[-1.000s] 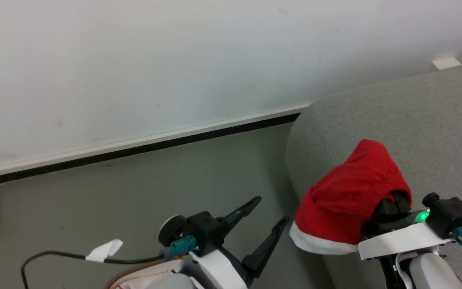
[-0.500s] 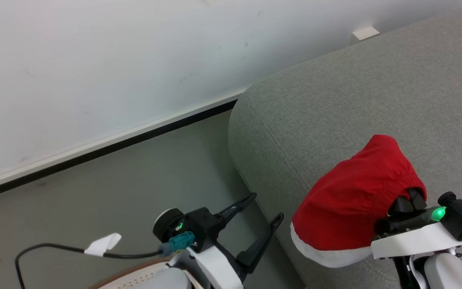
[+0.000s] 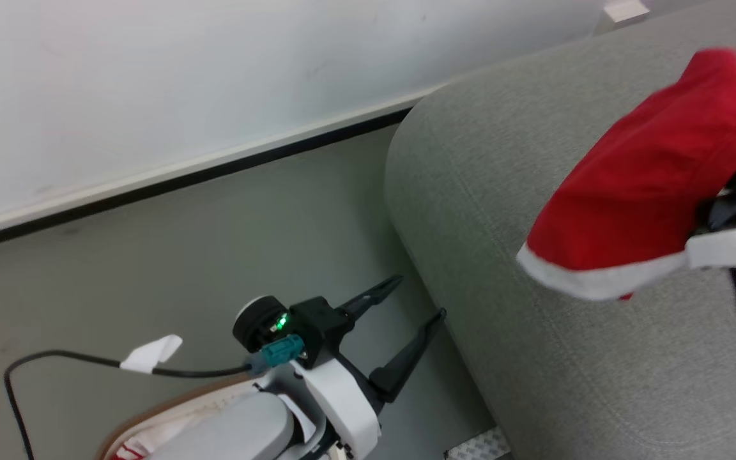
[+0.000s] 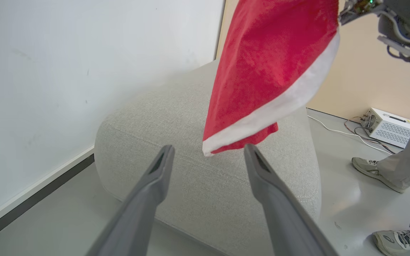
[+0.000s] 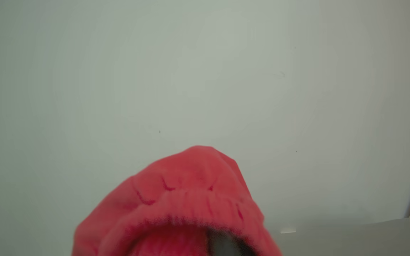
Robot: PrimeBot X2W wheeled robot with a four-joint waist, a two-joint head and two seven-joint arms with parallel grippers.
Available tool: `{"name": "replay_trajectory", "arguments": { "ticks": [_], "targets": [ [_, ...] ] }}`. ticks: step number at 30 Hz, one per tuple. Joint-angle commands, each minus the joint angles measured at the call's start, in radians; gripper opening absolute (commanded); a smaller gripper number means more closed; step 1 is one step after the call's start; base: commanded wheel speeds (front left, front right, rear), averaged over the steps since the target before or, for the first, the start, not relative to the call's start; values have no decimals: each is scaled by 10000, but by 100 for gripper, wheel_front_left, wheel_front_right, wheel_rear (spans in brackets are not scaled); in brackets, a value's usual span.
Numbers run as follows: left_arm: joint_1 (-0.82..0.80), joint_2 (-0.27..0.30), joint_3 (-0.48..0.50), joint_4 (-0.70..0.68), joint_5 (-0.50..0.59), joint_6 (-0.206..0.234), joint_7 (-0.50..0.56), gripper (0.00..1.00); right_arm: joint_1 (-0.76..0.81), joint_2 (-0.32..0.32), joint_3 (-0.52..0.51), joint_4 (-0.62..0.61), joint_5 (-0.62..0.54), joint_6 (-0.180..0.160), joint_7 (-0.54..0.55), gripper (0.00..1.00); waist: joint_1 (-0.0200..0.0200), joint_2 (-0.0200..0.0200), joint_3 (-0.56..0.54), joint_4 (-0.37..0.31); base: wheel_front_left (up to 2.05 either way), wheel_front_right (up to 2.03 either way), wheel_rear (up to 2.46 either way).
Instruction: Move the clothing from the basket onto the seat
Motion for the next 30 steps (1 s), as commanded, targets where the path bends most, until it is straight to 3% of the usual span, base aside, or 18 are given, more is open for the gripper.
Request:
{"name": "replay_trajectory", "arguments": {
  "ticks": [1,11,14,16,18,20,25,29,30],
  "targets": [
    [-161,118,36,-35,51,-22,39,100,-312,-156,-108,-69,50,-21,92,0,-1,-1,551,413,0,0,0],
    [-1043,748,429,-470,278,-79,277,100,-3205,-1860,-2109,662,-250,-21,955,0,-1,-1,3059,1834,0,0,0],
    [-1275,919,591,-568,315,-100,254,100,-3778,-2263,-2612,1314,-436,-21,996,0,-1,-1,3688,2228,0,0,0],
    [-1404,1047,622,-596,361,-145,262,100,-3975,-2445,-2830,1904,-731,-21,1045,11,-1,-1,4007,2438,0,0,0],
    [-1482,1085,606,-621,416,-203,207,100,-4140,-2586,-2998,2551,-941,-21,1024,7,-1,-1,4176,2635,0,0,0],
    [-1494,1132,670,-599,380,-168,142,100,-4201,-2721,-3018,3199,-1238,-21,1040,0,-1,-1,4276,2754,0,0,0],
    [-1375,1194,756,-463,239,-133,-26,100,-4024,-3093,-2642,5008,-1954,-22,1601,0,-1,-1,4240,2888,0,0,0],
    [-1302,1175,821,-408,98,-121,-109,100,-3873,-3180,-2278,6123,-1666,-23,2499,0,-1,-1,4052,2943,0,0,0],
    [-1270,1181,829,-387,80,-131,-127,100,-3840,-3173,-2241,6364,-1597,-23,2727,4,-1,-1,3981,2950,0,0,0]
  ]
}}
